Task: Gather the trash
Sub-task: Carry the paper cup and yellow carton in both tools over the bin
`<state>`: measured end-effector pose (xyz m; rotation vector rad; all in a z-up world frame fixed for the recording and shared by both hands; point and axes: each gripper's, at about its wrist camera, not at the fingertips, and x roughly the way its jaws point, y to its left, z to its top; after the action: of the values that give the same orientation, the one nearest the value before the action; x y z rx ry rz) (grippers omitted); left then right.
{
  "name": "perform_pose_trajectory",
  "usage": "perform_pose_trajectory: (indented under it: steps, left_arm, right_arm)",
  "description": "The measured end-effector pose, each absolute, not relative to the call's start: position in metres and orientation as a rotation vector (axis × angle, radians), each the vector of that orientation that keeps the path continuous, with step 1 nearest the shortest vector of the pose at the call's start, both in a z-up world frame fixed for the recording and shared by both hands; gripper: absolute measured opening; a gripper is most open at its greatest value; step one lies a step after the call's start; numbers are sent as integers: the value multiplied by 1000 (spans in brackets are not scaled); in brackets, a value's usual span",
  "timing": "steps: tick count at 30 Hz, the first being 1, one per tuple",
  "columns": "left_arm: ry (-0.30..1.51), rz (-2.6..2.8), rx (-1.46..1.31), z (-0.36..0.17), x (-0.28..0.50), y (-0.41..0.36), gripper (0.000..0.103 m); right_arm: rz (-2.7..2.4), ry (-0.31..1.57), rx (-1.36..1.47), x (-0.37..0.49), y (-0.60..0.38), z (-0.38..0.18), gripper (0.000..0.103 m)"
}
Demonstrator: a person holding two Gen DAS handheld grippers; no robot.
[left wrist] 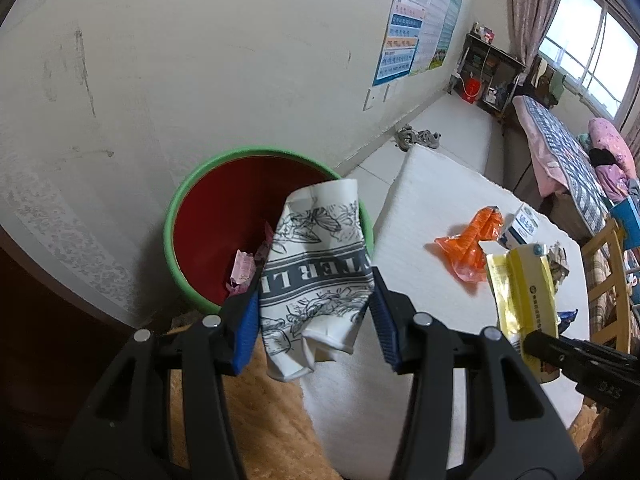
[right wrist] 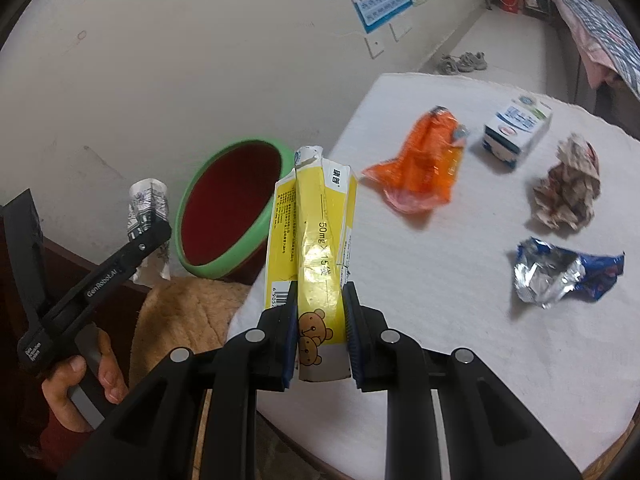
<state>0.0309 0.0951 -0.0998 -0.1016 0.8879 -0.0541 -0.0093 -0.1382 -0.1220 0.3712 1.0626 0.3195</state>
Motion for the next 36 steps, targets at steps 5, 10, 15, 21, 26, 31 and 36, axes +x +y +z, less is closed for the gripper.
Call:
perform_pose_trajectory:
  steps: [5, 10, 15, 21, 26, 31, 36]
  left_arm:
    - [871, -41, -93, -99, 34, 103, 47]
    - [876, -23, -106, -100, 37, 115, 47]
    - [879, -8, -111, -101, 39, 126, 47]
    - [875, 1, -111, -101, 44, 135, 47]
    - [879, -12, -119, -102, 48, 136, 47]
    - [880, -12, -123, -104, 50, 140, 47]
    - [877, -15, -128, -104, 50, 145, 47]
  right_arm:
    - [343, 1052, 358, -1, -125, -118, 21]
    - [366, 1047, 339, 8, -112, -114, 21]
    - [384, 1061, 319, 15, -100, -117, 21]
    - [396, 1042, 306, 21, -90, -109, 21]
    - [407, 1037, 286, 27, -79, -106, 21]
    - [415, 1026, 280, 33, -72, -103, 21]
    - [414, 1027, 267, 38, -65, -102, 21]
